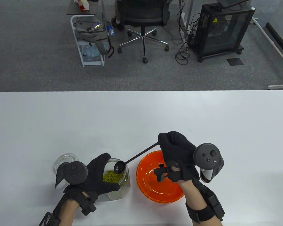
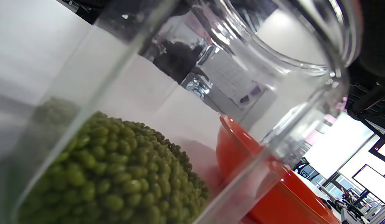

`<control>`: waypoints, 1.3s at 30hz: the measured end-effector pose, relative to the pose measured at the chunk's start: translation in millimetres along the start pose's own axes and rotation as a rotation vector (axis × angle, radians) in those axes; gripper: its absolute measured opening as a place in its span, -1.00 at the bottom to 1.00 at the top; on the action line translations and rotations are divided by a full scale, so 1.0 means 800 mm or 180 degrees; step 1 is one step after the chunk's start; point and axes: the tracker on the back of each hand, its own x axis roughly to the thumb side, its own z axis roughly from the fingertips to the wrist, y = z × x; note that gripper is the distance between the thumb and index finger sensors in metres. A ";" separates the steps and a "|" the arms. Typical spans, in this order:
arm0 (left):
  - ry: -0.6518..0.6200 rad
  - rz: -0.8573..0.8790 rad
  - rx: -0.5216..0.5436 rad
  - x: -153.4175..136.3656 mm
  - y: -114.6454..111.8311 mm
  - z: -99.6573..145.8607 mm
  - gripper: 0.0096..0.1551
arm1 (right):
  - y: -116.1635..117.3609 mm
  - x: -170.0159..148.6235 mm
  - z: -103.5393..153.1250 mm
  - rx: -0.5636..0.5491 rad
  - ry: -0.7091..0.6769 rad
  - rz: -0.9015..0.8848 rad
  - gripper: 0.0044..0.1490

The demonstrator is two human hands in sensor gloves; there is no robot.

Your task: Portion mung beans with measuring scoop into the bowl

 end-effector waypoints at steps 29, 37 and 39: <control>-0.0002 0.0026 -0.0032 -0.002 0.002 0.000 0.58 | 0.144 0.061 0.070 0.0577 -0.2014 0.1644 -0.51; -0.0001 0.0026 -0.0036 -0.002 0.002 0.000 0.58 | 0.153 0.038 0.065 0.1011 -0.1697 0.1706 -0.49; -0.0001 0.0029 -0.0037 -0.003 0.002 0.000 0.58 | 0.152 0.035 0.058 0.1384 -0.1482 0.1741 -0.48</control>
